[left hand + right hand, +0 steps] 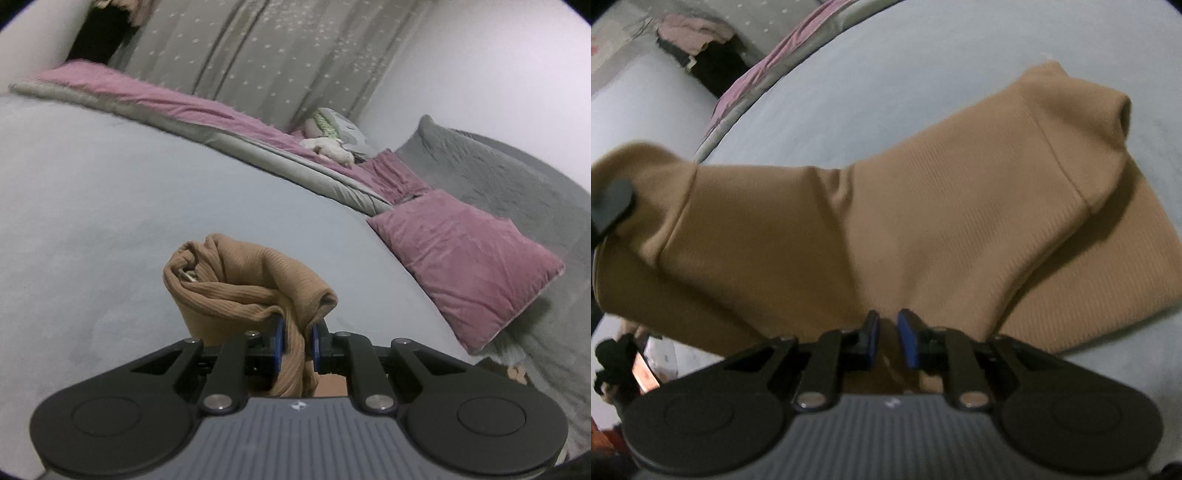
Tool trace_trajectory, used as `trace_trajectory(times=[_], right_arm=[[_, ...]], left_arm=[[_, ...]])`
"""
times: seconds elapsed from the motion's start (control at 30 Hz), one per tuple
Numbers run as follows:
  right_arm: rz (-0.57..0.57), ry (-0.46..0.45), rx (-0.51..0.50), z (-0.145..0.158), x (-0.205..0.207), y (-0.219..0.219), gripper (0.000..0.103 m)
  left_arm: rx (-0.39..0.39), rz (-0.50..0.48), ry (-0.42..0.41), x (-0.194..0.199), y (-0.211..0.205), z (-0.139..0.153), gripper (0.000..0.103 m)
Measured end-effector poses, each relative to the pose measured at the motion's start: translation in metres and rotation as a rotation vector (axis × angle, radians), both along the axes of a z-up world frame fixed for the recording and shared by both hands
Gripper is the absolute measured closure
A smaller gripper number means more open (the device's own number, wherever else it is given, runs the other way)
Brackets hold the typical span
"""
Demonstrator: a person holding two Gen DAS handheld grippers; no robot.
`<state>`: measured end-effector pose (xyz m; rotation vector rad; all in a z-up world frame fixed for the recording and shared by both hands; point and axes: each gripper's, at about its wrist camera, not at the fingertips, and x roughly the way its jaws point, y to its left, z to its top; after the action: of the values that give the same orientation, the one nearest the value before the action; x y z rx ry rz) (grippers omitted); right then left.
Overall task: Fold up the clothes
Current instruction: 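Lift the sweater edge with the left gripper and roll it over while the right gripper opens, then grasp the rolled tan sweater bundle with the right gripper beside the left gripper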
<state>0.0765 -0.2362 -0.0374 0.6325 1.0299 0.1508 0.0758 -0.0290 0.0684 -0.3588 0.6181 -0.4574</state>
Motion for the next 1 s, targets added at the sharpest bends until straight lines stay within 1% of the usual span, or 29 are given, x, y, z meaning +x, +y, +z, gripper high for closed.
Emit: trace_trajectory(times=[0.07,0.13,0.2,0.37,0.47,0.57,0.63,0.7,0.77,0.9,1.0], right_arm=[[-0.008,-0.019,0.024,0.005,-0.001,-0.005,0.075],[-0.041,-0.057,0.056,0.015,-0.003,-0.019,0.055],[-0.085,-0.110,0.083,0.027,-0.006,-0.033,0.051],[-0.190,-0.201,0.163,0.044,-0.018,-0.078,0.047],[-0.242,-0.237,0.198,0.050,-0.025,-0.100,0.046],[-0.281,-0.266,0.240,0.051,-0.031,-0.121,0.042],[-0.304,-0.287,0.266,0.050,-0.033,-0.134,0.037],[-0.328,-0.307,0.290,0.049,-0.035,-0.148,0.034],[-0.338,-0.327,0.308,0.046,-0.030,-0.154,0.033],[-0.312,-0.336,0.300,0.040,-0.022,-0.161,0.027],[-0.296,-0.331,0.291,0.035,-0.019,-0.163,0.026]], left_arm=[[0.011,-0.023,-0.008,0.000,-0.008,0.004,0.090],[0.024,-0.043,-0.013,0.000,-0.016,0.008,0.090],[0.043,-0.067,-0.015,0.000,-0.026,0.010,0.090],[0.089,-0.132,-0.009,0.002,-0.058,0.009,0.090],[0.107,-0.176,0.003,0.005,-0.079,0.004,0.090],[0.129,-0.222,0.017,0.008,-0.100,-0.003,0.090],[0.148,-0.247,0.025,0.010,-0.112,-0.009,0.090],[0.162,-0.271,0.034,0.013,-0.122,-0.015,0.090],[0.176,-0.297,0.043,0.016,-0.132,-0.021,0.089],[0.198,-0.346,0.067,0.022,-0.148,-0.035,0.089],[0.210,-0.387,0.083,0.025,-0.157,-0.047,0.088]])
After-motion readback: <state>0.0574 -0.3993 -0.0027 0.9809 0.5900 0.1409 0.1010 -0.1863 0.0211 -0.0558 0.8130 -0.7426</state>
